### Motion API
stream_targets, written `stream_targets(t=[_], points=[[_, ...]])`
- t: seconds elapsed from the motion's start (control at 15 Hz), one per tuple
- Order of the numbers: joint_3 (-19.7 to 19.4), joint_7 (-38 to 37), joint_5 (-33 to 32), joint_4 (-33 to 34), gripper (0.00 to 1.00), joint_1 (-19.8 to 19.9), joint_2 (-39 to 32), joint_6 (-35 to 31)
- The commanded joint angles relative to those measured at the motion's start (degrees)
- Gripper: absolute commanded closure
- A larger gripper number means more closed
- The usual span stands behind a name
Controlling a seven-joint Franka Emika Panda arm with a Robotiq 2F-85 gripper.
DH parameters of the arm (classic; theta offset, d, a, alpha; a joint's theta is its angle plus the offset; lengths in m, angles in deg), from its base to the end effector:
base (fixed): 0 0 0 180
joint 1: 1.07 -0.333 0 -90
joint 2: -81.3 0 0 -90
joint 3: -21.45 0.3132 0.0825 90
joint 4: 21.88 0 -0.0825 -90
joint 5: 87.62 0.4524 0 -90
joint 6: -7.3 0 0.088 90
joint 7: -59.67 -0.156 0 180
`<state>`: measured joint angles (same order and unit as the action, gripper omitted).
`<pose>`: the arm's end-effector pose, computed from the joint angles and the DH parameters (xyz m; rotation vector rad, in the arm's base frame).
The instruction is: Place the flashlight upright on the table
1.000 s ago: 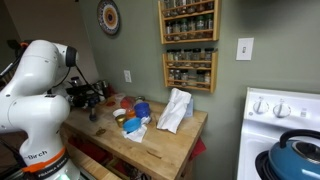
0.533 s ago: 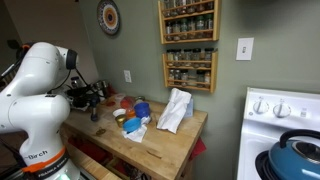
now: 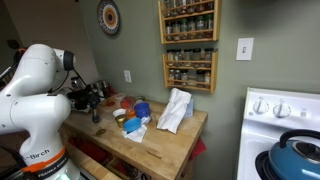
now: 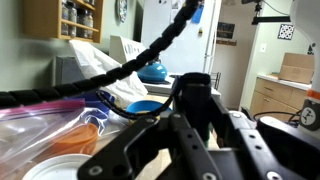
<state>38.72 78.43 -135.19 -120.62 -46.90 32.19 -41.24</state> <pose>0.3277 0.3678 0.0928 1.0118 1.1867 -1.2699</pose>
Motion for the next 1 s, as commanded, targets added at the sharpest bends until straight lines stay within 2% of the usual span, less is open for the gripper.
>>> stream_targets(t=[0.0, 0.53, 0.6, 0.8, 0.87, 0.93], points=[[1.62, -3.61, 3.36, 2.41, 0.92, 1.51, -1.49, -0.43], [0.30, -11.98, 8.42, 5.26, 0.92, 0.52, -4.52, 1.66], [-3.30, -11.35, 9.87, 4.52, 0.92, -2.26, -3.94, 0.18], [-5.98, -11.57, 11.89, 4.86, 0.92, -4.29, -4.24, 0.34], [-6.08, -11.31, 12.25, 5.03, 0.65, -4.44, -4.38, 0.32], [-6.44, -11.29, 12.65, 5.25, 0.69, -4.80, -4.44, 0.32]])
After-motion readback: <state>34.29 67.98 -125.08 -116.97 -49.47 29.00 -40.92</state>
